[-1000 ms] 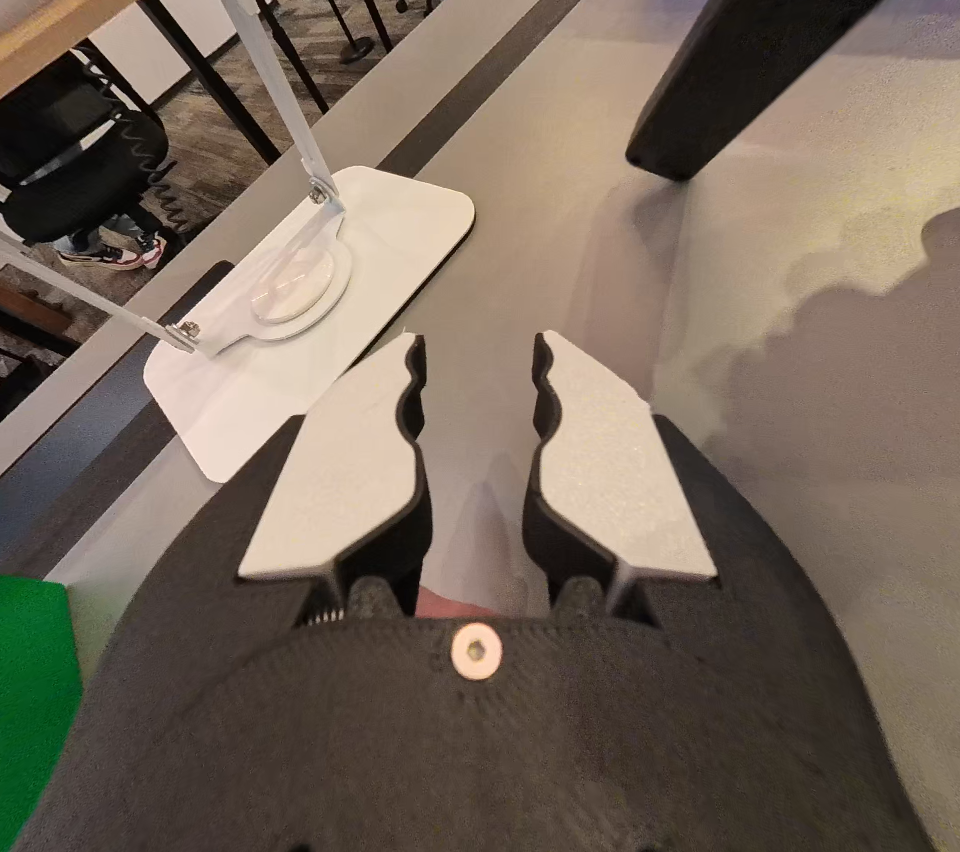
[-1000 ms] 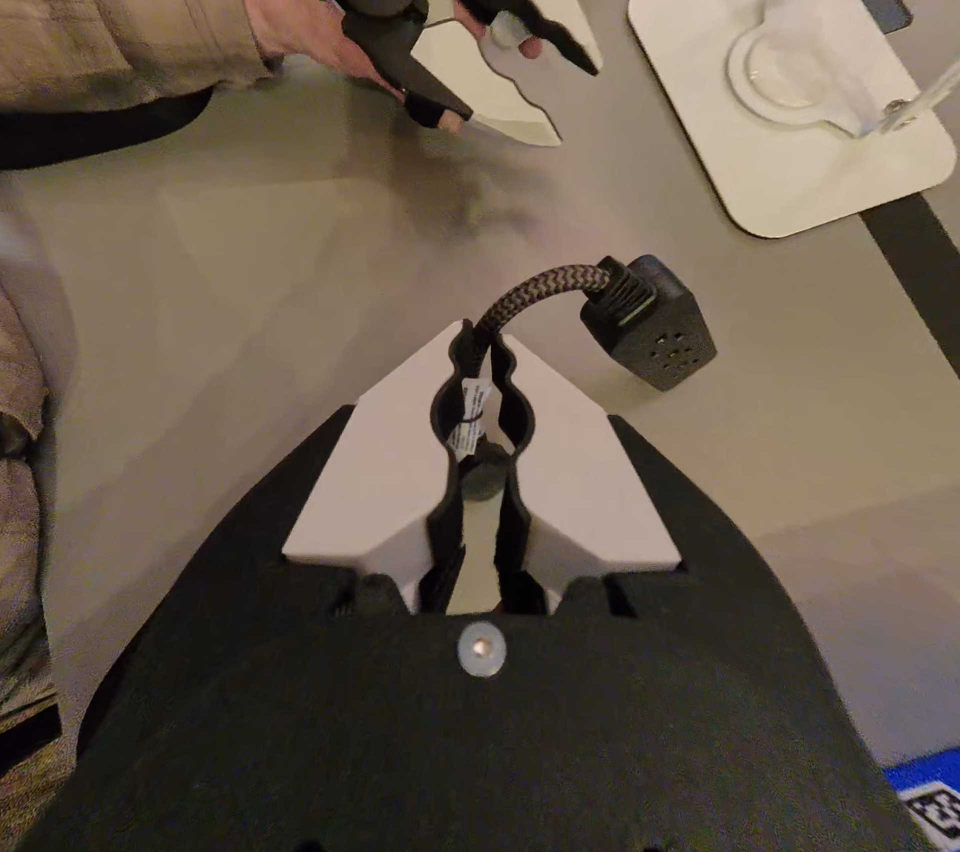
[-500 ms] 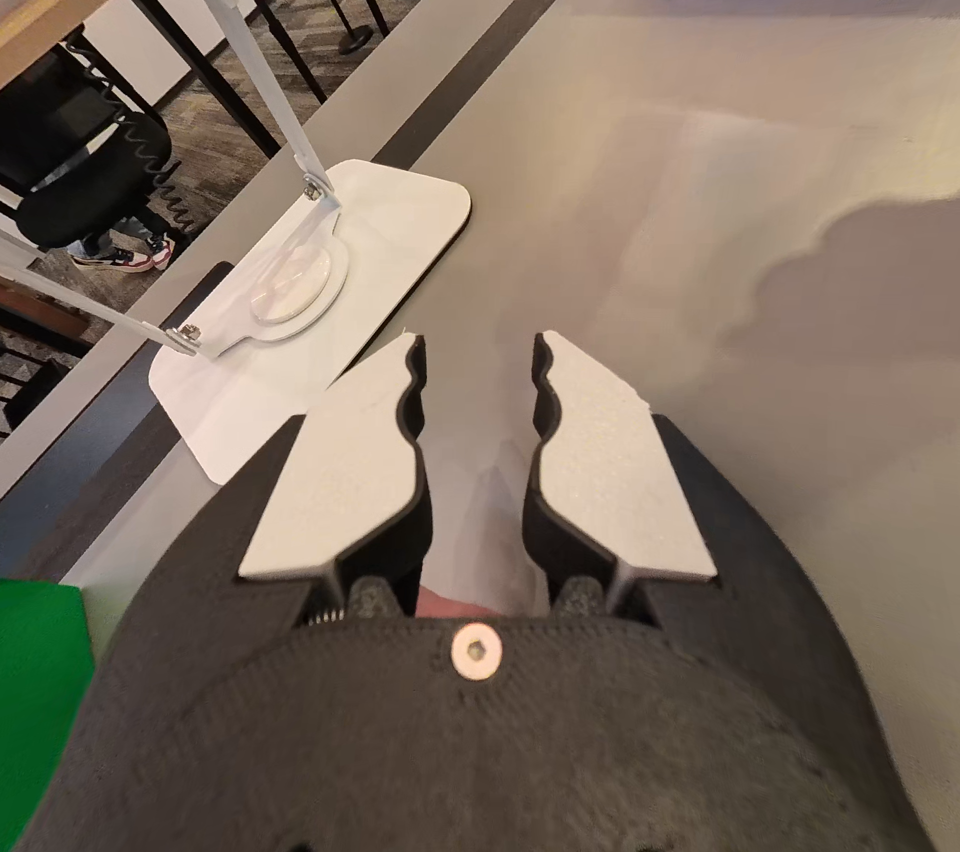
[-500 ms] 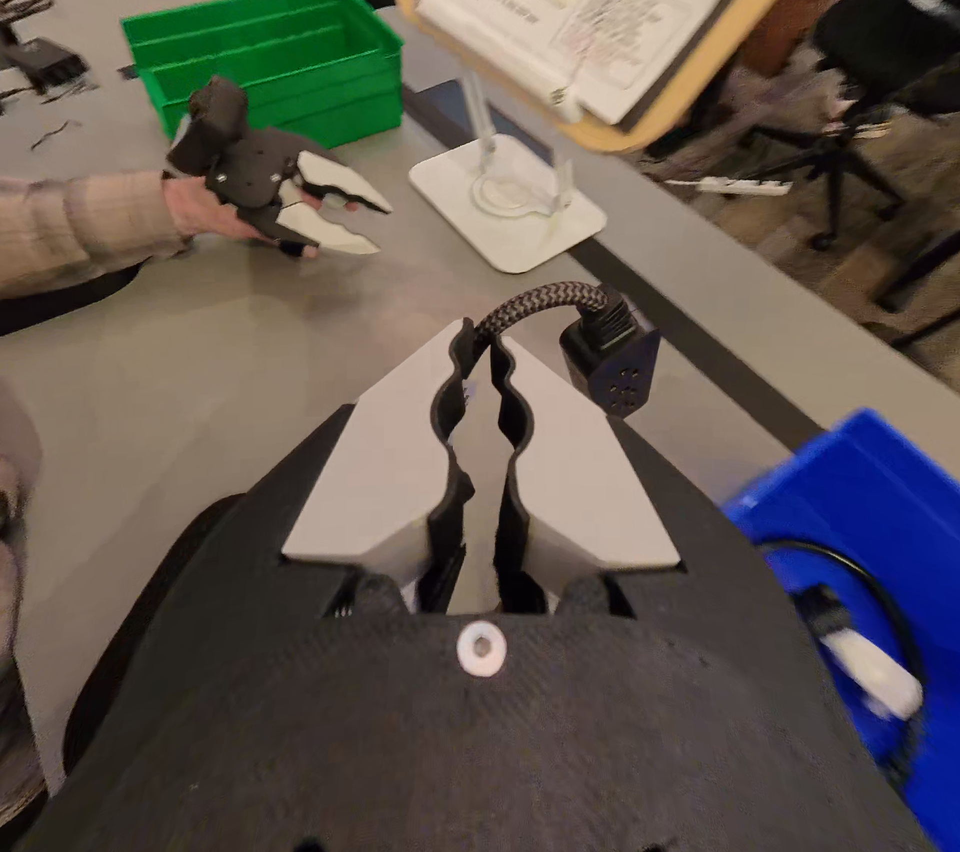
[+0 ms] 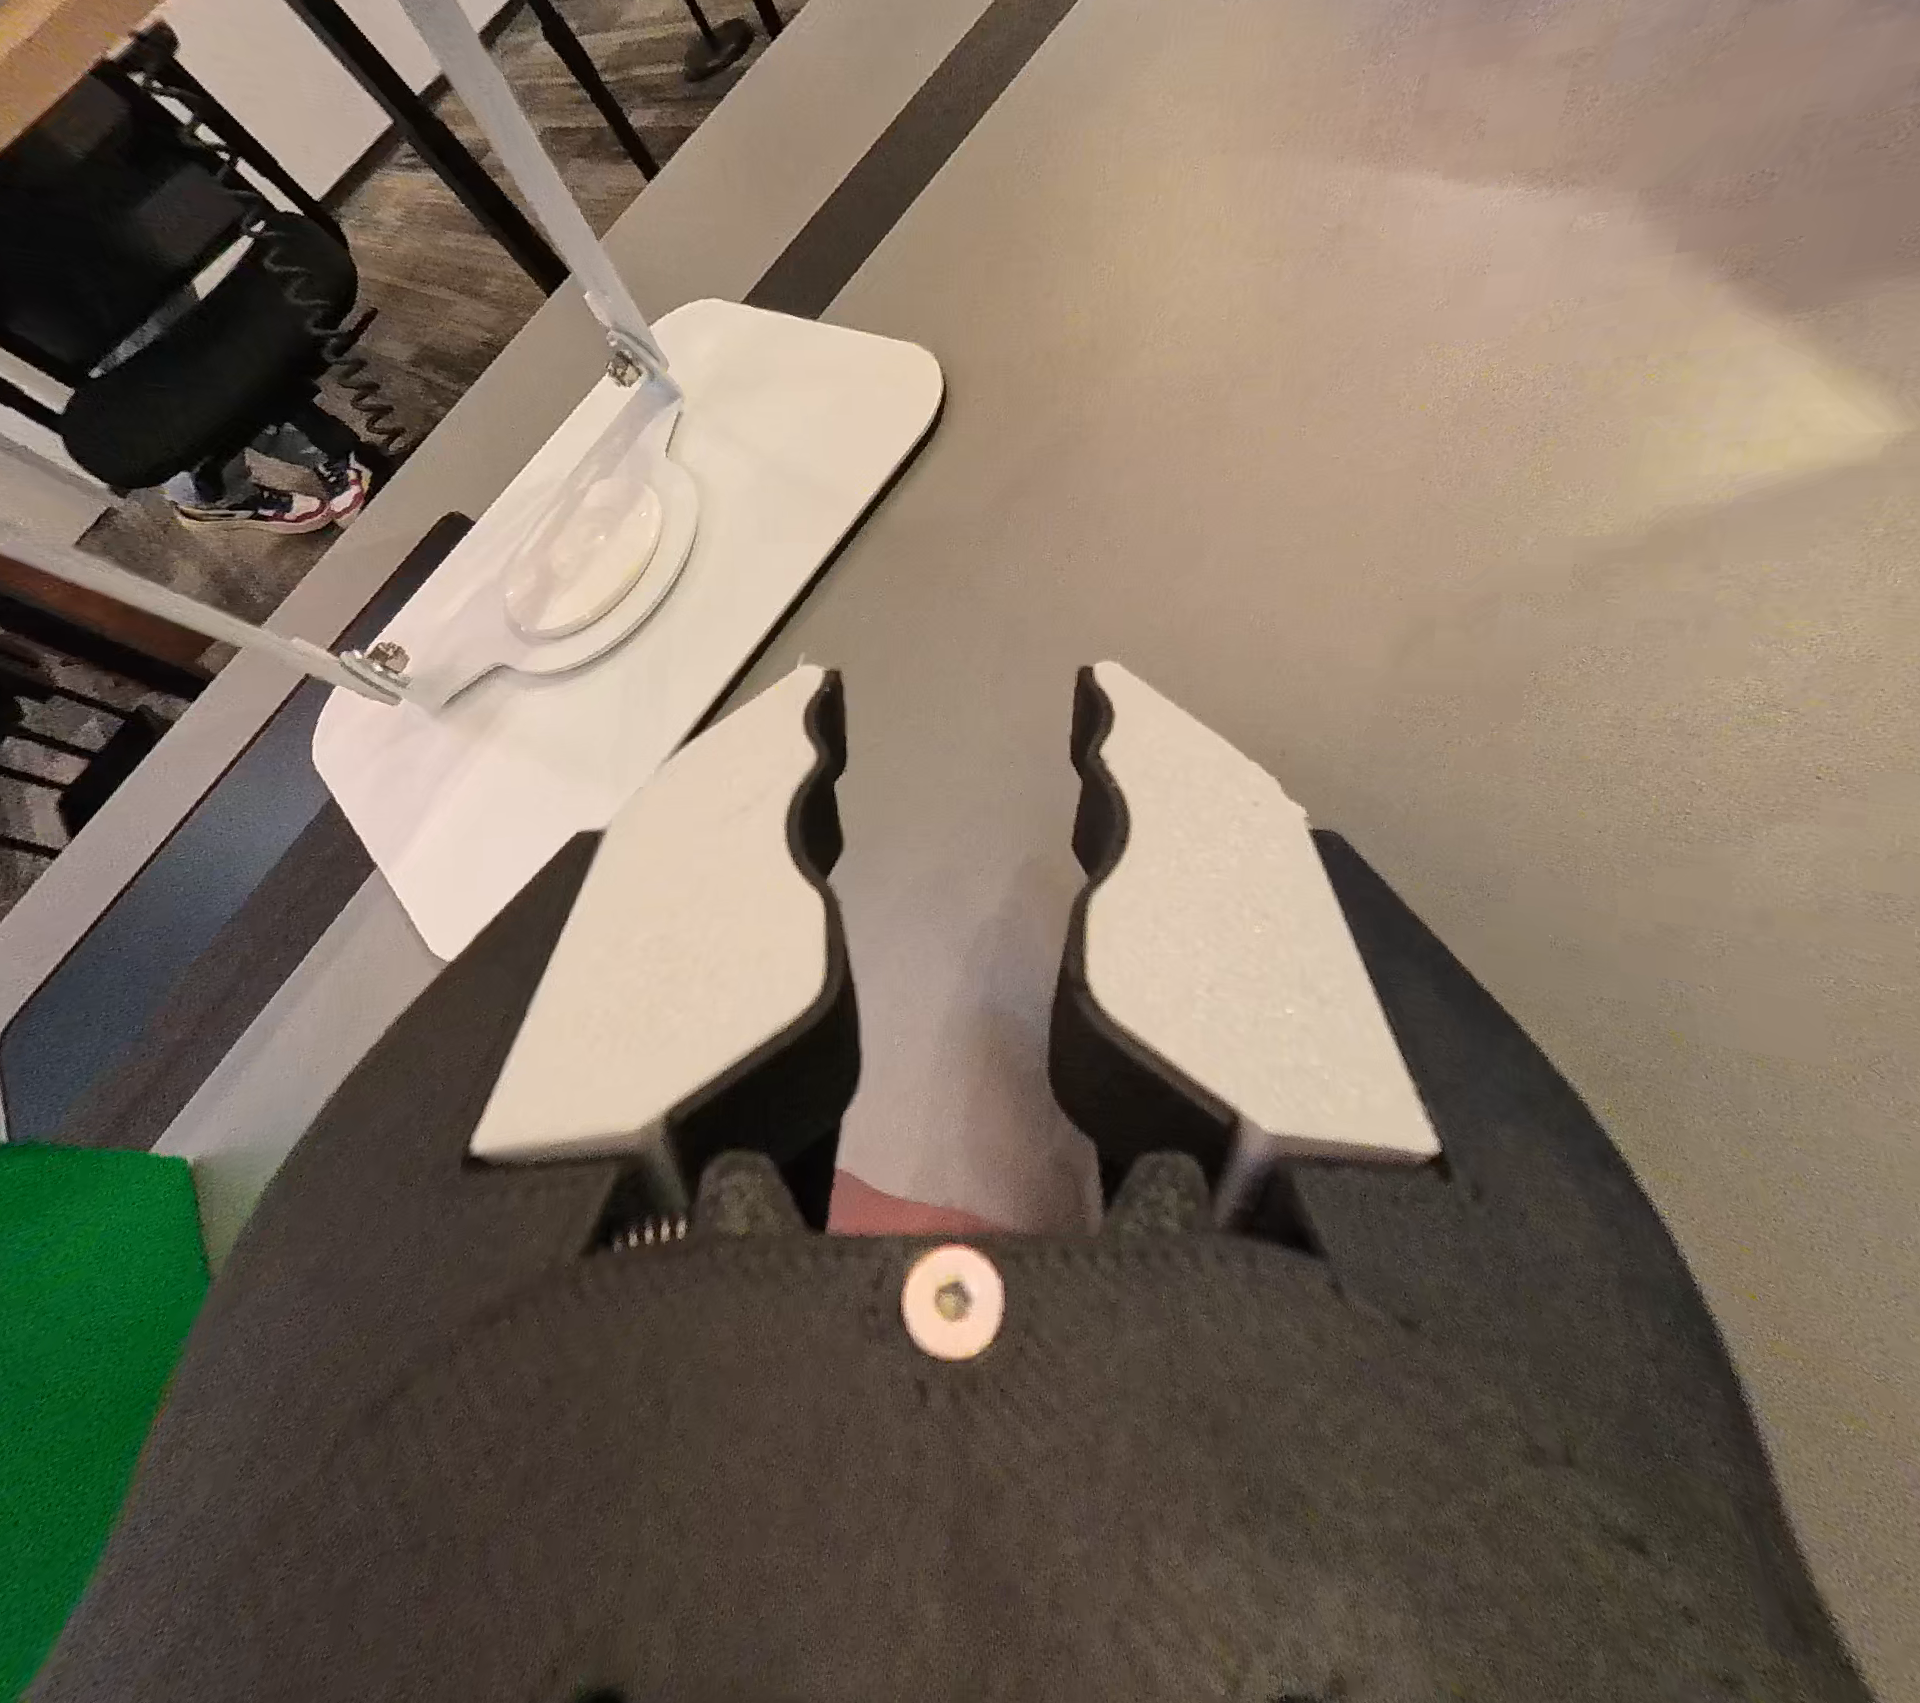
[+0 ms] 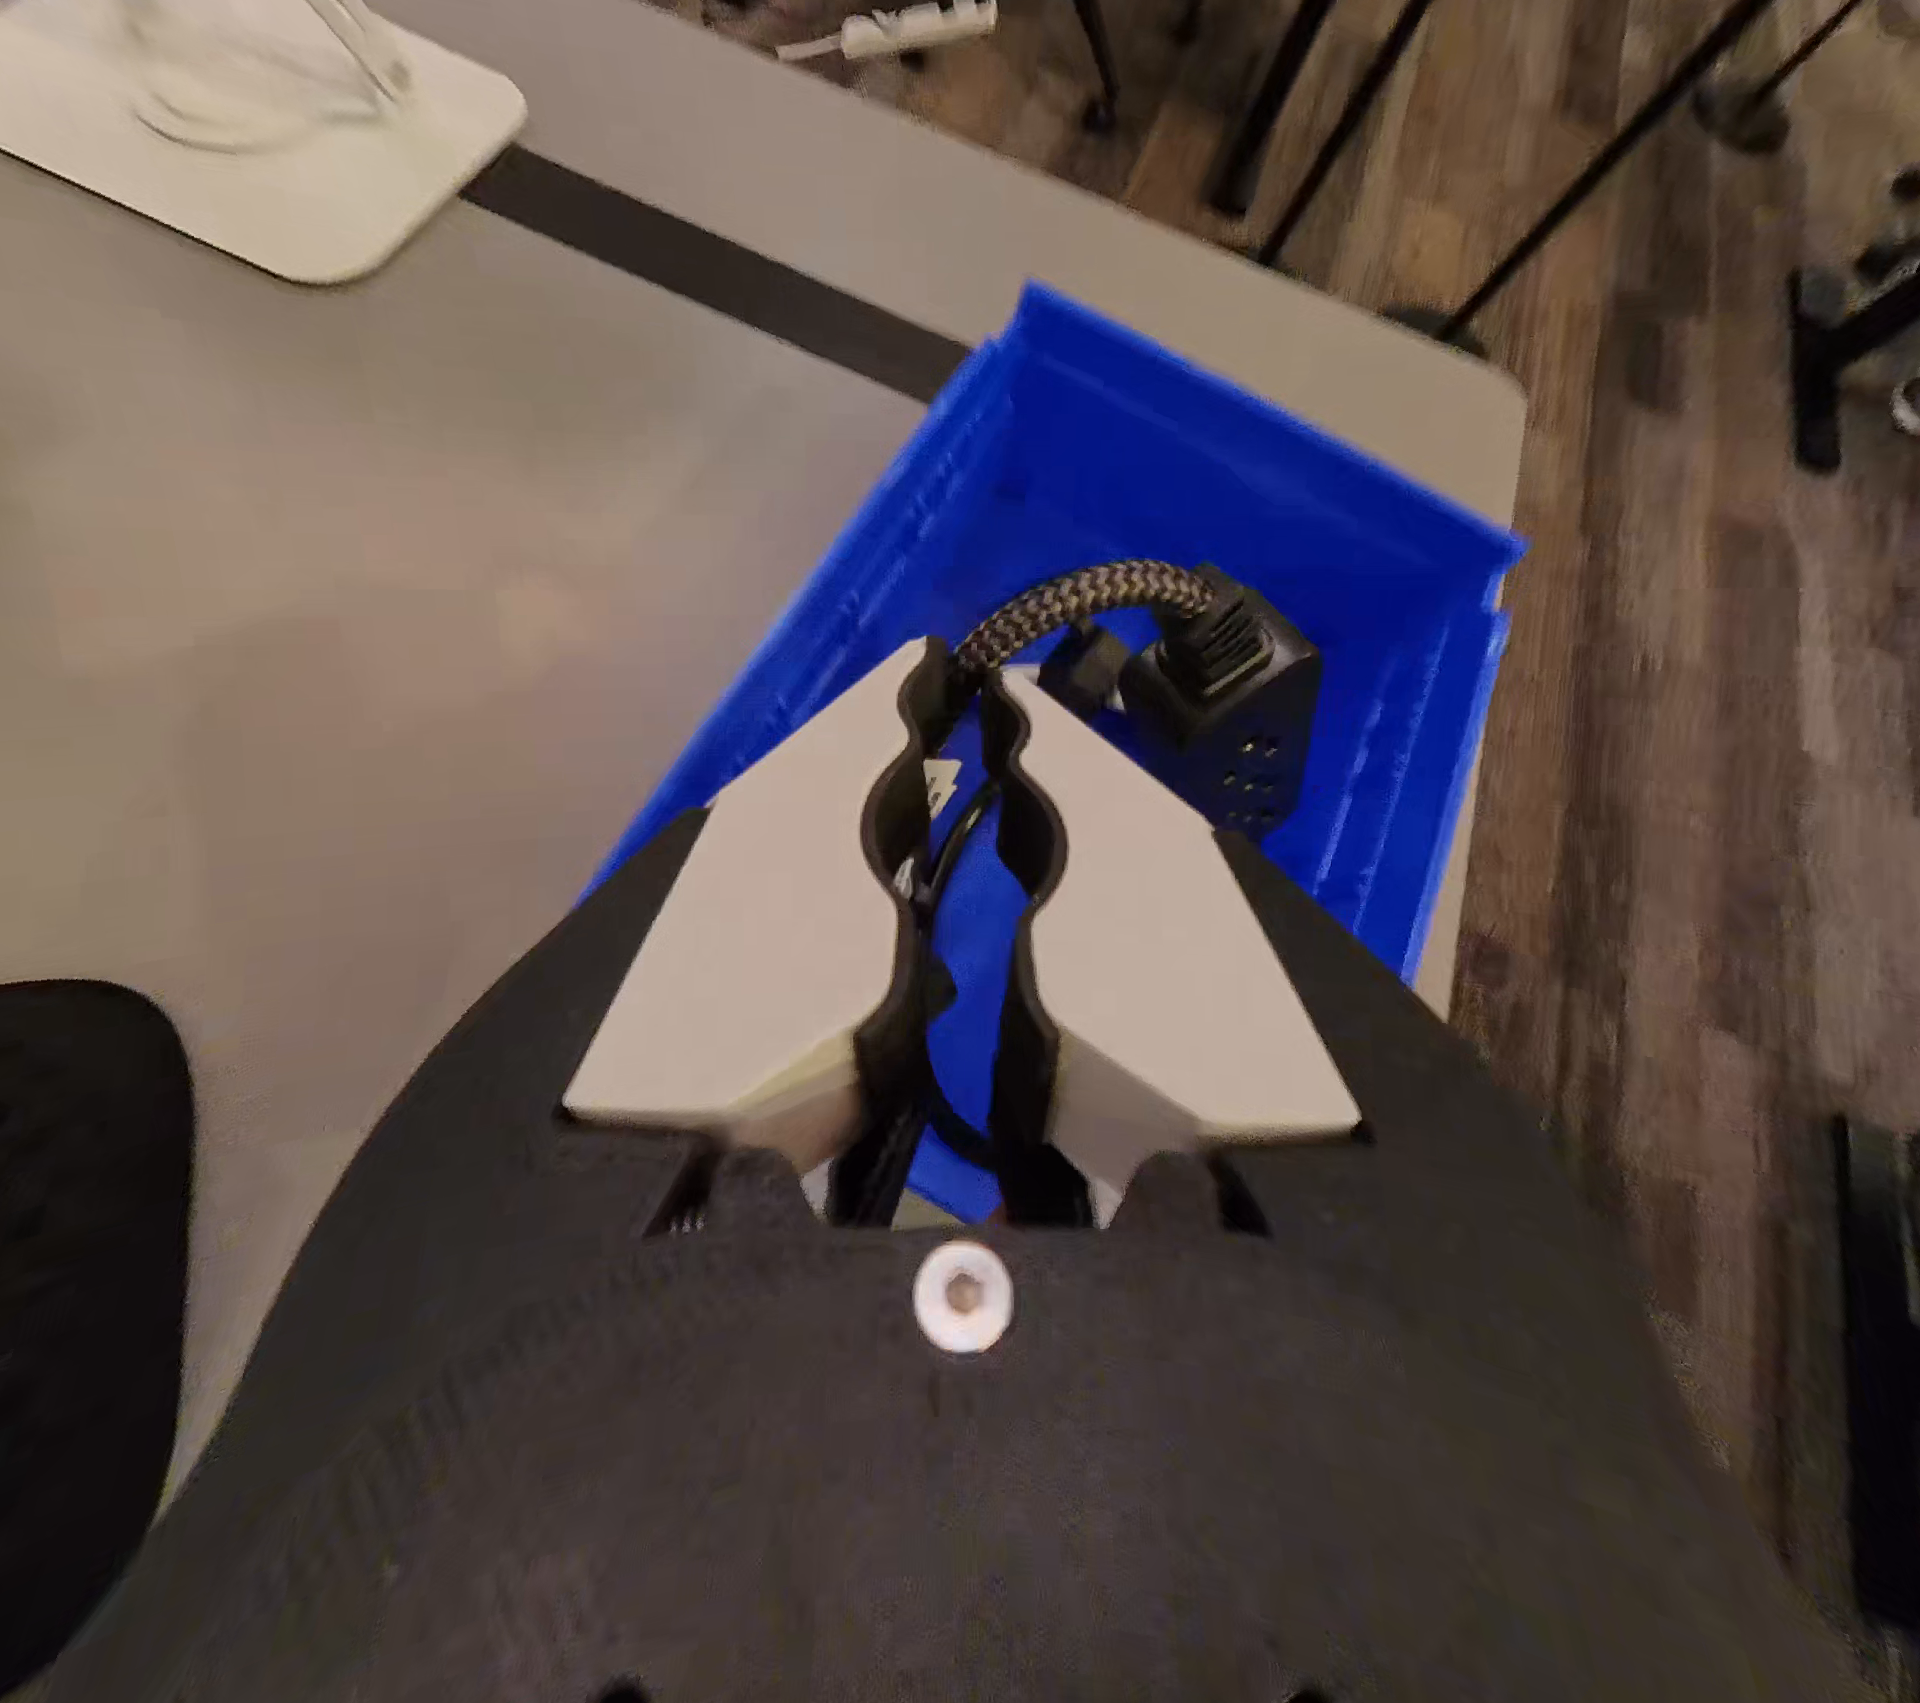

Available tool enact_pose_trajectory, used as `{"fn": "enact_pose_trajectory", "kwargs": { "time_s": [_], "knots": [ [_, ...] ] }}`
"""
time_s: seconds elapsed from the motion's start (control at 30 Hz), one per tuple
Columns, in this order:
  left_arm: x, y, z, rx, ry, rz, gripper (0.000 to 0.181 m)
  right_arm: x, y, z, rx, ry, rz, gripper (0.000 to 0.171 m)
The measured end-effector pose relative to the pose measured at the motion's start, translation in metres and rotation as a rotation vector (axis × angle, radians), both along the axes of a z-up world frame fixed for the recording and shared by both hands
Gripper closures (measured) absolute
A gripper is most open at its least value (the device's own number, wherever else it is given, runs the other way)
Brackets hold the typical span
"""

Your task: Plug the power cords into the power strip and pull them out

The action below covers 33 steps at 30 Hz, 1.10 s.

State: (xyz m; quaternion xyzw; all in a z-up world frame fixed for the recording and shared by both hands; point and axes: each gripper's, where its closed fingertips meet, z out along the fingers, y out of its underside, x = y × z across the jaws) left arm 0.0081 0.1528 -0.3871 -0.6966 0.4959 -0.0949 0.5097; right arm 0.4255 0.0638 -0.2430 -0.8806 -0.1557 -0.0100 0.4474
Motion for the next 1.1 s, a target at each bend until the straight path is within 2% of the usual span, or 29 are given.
{"fn": "enact_pose_trajectory", "kwargs": {
  "time_s": [0.13, 0.33, 0.57, 0.6, 0.7, 0.73, 0.93, 1.1],
  "knots": [
    [-0.001, 0.002, -0.003, 0.014, 0.029, 0.022, 0.134, 0.017, 0.009, -0.054, -0.107, -0.006, -0.057, 0.166],
    [0.002, 0.002, -0.007, 0.001, 0.052, 0.021, 0.132, 0.008, 0.043, -0.067, -0.089, 0.109, -0.041, 0.166],
    [0.003, 0.001, -0.008, -0.004, 0.059, 0.008, 0.132, -0.002, 0.079, -0.101, -0.161, 0.085, -0.045, 0.164],
    [0.003, 0.001, -0.009, -0.004, 0.062, 0.007, 0.132, -0.002, 0.082, -0.106, -0.180, 0.085, -0.055, 0.159],
    [0.003, 0.001, -0.010, -0.003, 0.069, 0.007, 0.131, 0.004, 0.081, -0.131, -0.317, 0.013, -0.078, 0.126],
    [0.003, 0.001, -0.009, -0.004, 0.068, 0.007, 0.131, 0.006, 0.082, -0.134, -0.325, -0.010, -0.080, 0.123],
    [0.002, 0.004, -0.010, -0.004, 0.073, 0.017, 0.128, 0.011, 0.076, -0.119, -0.293, -0.081, -0.075, 0.107],
    [0.003, 0.003, -0.012, 0.008, 0.093, 0.014, 0.128, 0.010, 0.073, -0.102, -0.189, 0.008, -0.062, 0.100]
  ]
}}
